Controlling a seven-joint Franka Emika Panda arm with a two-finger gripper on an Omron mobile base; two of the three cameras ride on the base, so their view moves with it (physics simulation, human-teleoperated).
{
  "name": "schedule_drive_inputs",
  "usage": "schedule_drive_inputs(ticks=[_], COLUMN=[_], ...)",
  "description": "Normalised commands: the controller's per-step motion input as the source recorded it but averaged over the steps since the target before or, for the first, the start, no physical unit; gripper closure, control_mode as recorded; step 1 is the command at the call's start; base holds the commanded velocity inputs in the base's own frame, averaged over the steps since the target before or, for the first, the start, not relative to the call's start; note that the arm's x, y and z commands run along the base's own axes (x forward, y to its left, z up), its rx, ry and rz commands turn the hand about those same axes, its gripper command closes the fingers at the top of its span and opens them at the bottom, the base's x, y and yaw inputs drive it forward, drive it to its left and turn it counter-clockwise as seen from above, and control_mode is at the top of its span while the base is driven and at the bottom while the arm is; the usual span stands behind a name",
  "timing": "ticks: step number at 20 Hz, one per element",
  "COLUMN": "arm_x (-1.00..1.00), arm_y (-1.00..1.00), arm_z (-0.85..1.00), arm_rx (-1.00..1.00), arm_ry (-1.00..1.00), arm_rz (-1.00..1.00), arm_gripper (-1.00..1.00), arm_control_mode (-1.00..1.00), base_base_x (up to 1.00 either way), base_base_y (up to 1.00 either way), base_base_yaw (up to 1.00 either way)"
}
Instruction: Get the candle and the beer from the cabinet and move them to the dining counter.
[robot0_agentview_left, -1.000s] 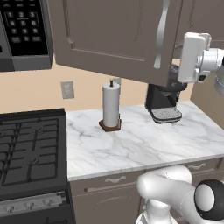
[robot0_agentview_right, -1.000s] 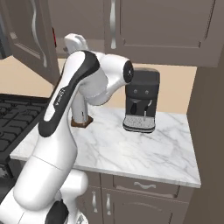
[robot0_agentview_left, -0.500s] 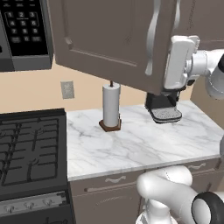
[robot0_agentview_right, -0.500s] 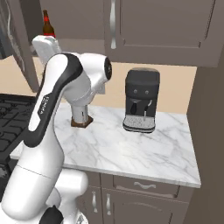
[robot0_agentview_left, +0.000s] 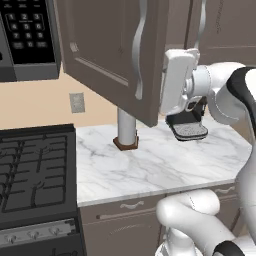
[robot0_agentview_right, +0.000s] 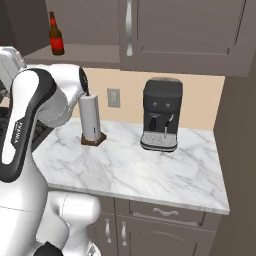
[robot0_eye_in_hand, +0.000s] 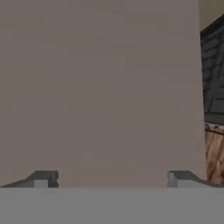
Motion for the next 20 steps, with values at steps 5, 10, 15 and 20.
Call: schedule_drive_inputs(ticks=[5, 10, 15, 20], arm_x=[-0.01, 0.00, -0.01, -0.15], arm_y=[1.00, 1.00, 0.98, 0.39], arm_z=[-0.02, -0.06, -0.07, -0.07], arm_rx=[0.00, -0.02, -0.09, -0.13], arm_ry=[0.05, 0.01, -0.02, -0.07], arm_rz=[0.17, 0.13, 0.06, 0.00], arm_gripper=[-1.00, -1.00, -1.00, -1.00], arm_control_mode=[-1.00, -1.00, -1.00, -1.00], base_base_x=[0.00, 0.00, 0.00, 0.00], base_base_y=[0.00, 0.00, 0.00, 0.00], base_base_yaw=[0.00, 0.00, 0.00, 0.00])
